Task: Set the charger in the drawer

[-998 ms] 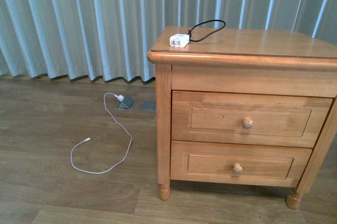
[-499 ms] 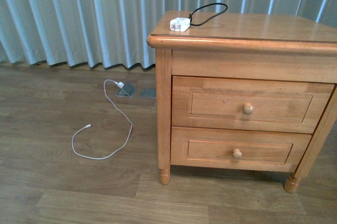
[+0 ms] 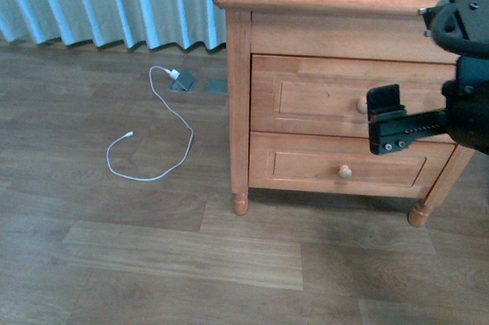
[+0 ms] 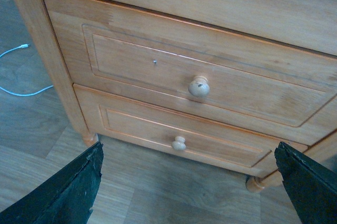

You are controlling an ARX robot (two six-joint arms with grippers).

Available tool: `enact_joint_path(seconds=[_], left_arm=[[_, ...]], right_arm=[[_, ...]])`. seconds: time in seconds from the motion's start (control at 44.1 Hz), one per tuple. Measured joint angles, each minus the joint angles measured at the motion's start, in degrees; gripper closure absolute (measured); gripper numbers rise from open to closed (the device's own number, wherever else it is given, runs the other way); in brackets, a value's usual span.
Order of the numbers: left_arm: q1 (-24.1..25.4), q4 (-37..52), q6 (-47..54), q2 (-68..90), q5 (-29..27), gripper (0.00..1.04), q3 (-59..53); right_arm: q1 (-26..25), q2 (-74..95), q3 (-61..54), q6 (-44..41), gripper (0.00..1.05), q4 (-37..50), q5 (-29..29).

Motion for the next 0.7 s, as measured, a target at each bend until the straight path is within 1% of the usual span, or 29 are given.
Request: enact_joint_path(seconds=[0.091,0.204,0.431,0.703], left_arm=[[0.0,0.0,0.0,0.0,0.0,0.06,0.0],[0.0,0.0,0.0,0.0,0.0,0.06,0.0],[0.0,0.0,0.0,0.0,0.0,0.06,0.0],[0.0,0.0,0.0,0.0,0.0,0.06,0.0]], right_arm=[[0.31,7.56,5.51,0.24,0.08,3.39,1.66],[0.26,13.2,9.75,0.26,0.08,5.25,2.71],[-0.52,23.89,20.04,0.5,0.08,5.49,4.22],[-0.35,30.32,27.3,0.57,0.08,5.18,5.29]])
